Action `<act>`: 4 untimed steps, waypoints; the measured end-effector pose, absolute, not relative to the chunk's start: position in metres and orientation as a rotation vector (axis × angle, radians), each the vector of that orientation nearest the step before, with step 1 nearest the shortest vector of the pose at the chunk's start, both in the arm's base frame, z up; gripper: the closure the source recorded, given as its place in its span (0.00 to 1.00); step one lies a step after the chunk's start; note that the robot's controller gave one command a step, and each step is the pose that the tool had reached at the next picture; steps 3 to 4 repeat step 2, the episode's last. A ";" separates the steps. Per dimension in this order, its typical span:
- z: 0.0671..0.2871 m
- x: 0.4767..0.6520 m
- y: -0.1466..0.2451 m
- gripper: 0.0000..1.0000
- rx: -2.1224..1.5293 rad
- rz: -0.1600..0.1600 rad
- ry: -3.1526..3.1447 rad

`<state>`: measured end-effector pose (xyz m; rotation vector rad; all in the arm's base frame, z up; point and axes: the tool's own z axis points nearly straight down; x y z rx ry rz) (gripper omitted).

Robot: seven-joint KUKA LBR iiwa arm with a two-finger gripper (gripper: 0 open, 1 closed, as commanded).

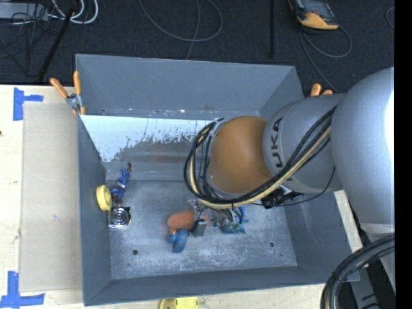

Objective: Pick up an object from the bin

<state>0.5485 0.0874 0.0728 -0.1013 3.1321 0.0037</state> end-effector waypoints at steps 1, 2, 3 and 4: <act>0.073 0.549 0.087 1.00 -0.100 0.004 3.132; 0.243 0.563 0.101 1.00 -0.053 0.003 3.133; 0.243 0.563 0.101 1.00 -0.053 0.003 3.133; 0.243 0.563 0.101 1.00 -0.053 0.003 3.133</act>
Offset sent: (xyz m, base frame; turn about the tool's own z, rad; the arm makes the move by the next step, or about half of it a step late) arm 0.0127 0.0134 0.1668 0.0322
